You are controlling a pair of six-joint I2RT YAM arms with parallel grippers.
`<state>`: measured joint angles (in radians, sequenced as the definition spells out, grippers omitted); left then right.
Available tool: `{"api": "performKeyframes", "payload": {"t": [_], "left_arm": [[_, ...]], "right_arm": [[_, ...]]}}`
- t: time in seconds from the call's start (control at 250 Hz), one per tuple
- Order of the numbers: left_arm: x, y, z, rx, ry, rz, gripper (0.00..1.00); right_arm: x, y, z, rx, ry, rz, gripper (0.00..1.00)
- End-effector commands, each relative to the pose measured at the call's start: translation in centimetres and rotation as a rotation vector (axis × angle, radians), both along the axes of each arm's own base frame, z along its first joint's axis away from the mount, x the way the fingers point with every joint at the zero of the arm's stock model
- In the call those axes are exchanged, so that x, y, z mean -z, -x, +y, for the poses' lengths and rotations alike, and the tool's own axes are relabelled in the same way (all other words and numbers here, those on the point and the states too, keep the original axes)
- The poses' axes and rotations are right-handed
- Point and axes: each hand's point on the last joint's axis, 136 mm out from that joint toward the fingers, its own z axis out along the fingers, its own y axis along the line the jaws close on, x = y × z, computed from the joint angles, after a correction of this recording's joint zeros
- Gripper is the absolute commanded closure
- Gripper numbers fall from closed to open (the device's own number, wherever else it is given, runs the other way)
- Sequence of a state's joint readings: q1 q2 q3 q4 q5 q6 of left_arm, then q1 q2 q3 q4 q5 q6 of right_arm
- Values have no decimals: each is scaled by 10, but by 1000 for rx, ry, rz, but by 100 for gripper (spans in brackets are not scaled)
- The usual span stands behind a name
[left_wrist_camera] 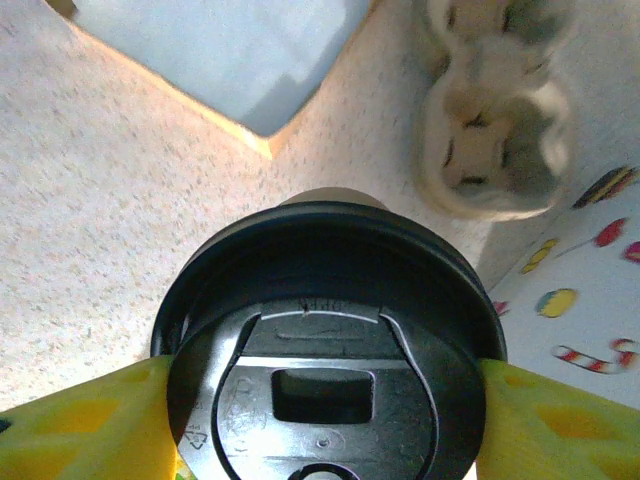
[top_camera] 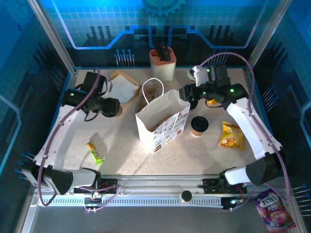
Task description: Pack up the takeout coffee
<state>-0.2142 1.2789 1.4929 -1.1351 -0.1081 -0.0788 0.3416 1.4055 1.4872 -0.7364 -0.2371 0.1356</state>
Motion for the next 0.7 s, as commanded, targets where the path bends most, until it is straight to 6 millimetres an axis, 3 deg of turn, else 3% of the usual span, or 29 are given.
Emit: {"api": "performKeyframes", "payload": {"t": [0.0, 0.208, 0.36, 0.468, 0.695], "left_arm": [[-43, 24, -7, 31, 34, -75, 40], [-102, 46, -25, 115, 47, -223, 42], [-135, 68, -63, 268, 119, -297, 44], [-145, 79, -93, 380, 151, -306, 44], [-141, 90, -155, 564, 180, -277, 44]], "right_arm": [[7, 4, 4, -14, 60, 27, 36], [19, 8, 12, -37, 105, 56, 49], [19, 10, 13, -39, 112, 56, 59], [22, 12, 13, -37, 116, 63, 65], [14, 17, 16, -16, 83, 23, 75]]}}
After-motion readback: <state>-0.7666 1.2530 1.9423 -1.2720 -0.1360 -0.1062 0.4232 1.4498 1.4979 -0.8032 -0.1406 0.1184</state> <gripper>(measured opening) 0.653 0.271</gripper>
